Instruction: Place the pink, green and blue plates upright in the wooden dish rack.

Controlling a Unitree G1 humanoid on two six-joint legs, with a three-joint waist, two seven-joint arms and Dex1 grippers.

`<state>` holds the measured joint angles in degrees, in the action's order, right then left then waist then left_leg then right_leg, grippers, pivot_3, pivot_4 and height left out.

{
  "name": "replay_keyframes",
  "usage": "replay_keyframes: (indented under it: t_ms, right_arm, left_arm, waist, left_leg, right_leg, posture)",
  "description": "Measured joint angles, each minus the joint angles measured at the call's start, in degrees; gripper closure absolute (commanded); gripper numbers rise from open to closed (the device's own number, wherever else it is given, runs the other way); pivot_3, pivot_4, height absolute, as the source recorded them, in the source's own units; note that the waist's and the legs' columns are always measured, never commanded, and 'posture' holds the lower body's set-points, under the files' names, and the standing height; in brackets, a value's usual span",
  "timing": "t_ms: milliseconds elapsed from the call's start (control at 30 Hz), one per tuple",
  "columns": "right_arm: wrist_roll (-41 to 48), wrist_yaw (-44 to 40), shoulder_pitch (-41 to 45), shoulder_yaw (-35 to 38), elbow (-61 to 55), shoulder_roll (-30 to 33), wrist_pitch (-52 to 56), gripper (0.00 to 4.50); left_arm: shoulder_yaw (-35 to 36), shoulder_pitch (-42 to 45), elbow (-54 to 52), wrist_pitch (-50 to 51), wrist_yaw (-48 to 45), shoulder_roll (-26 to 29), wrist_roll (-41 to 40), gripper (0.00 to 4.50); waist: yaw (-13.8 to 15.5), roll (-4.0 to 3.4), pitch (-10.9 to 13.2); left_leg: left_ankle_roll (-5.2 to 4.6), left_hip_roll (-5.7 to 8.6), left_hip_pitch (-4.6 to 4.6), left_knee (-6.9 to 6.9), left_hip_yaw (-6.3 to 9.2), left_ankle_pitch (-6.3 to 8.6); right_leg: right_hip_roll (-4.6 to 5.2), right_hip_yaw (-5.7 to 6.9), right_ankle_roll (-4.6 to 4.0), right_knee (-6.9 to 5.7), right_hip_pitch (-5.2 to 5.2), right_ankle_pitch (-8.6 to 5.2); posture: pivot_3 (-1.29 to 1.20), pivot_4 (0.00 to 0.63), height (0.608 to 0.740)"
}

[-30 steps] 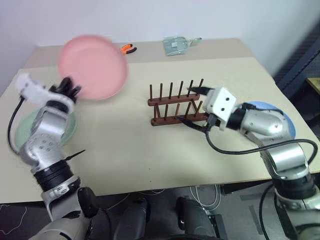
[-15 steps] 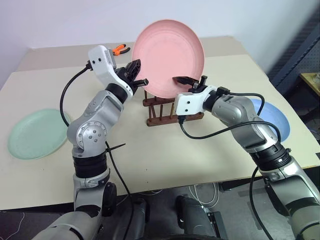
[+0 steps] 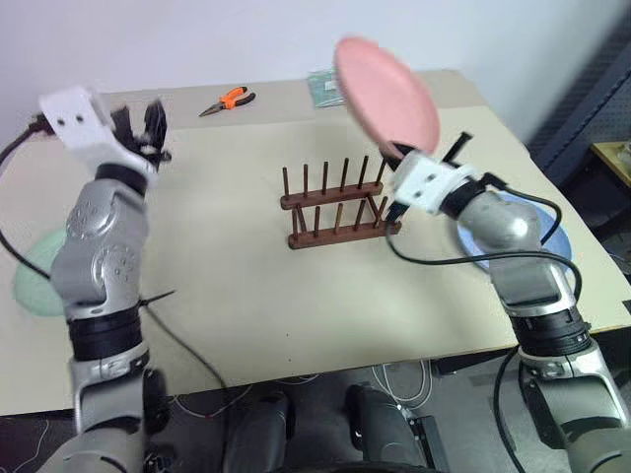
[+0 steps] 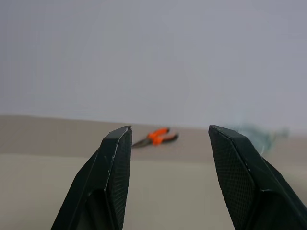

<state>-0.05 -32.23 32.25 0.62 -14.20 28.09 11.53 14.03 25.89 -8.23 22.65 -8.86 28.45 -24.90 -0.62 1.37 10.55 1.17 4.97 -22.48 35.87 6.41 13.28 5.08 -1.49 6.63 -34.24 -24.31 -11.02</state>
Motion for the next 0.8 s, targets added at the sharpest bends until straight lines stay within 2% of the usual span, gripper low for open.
replay_keyframes:
  t_ms: [100, 200, 400, 700, 800]
  right_arm:
    - [23.3, -0.7, -1.3, 7.7, -8.9, -5.3, 16.8, 4.5]
    - [32.3, 1.8, -1.7, 10.5, -10.7, -6.1, 26.0, 4.5]
    - [35.4, 6.2, -3.5, 11.6, -10.7, -6.1, 30.6, 4.5]
    - [39.9, 10.1, -3.5, 14.4, -6.2, -6.9, 32.7, 4.5]
    - [40.7, 11.1, -3.5, 15.4, -4.1, -6.8, 33.5, 3.27]
  left_arm:
    - [-9.0, -10.1, -2.7, -4.4, -15.2, 3.8, 1.4, 1.95]
    - [-15.0, -13.9, -7.7, -3.7, -24.2, 4.0, -0.8, 1.95]
    - [-16.4, -14.0, -15.2, 0.2, -28.4, 3.4, -4.0, 1.95]
    - [-20.7, -14.0, -19.6, 3.4, -29.5, 1.1, -4.3, 1.95]
    - [-21.6, -13.8, -19.6, 3.5, -29.5, 0.8, -4.1, 1.88]
  waist:
    - [0.2, -0.06, 0.0]
    - [0.1, -0.06, 0.1]
    - [-0.3, -0.5, 0.2]
    - [0.0, -0.51, 0.2]
    - [-0.1, -0.51, 0.2]
  left_leg:
    - [-0.15, 0.07, -0.04, 0.03, 0.08, 0.1]
    - [-0.15, 0.08, -0.13, 0.11, 0.06, 0.12]
    - [-0.17, 0.03, -0.11, 0.02, -0.06, 0.1]
    - [-0.18, 0.04, -0.13, 0.09, -0.06, 0.09]
    - [-0.18, 0.04, -0.12, 0.09, -0.07, 0.09]
  right_leg:
    - [0.15, 0.01, -0.23, 0.06, 0.05, -0.12]
    - [0.23, 0.03, -0.3, 0.12, -0.01, -0.11]
    - [0.16, 0.04, -0.25, 0.04, -0.13, -0.1]
    - [0.14, 0.04, -0.21, 0.03, -0.1, -0.08]
    - [0.13, 0.04, -0.22, 0.03, -0.09, -0.09]
  posture:
    - [0.0, 0.15, 0.739]
    - [0.0, 0.15, 0.739]
    - [0.0, 0.15, 0.739]
    - [0.0, 0.15, 0.739]
    - [0.0, 0.15, 0.739]
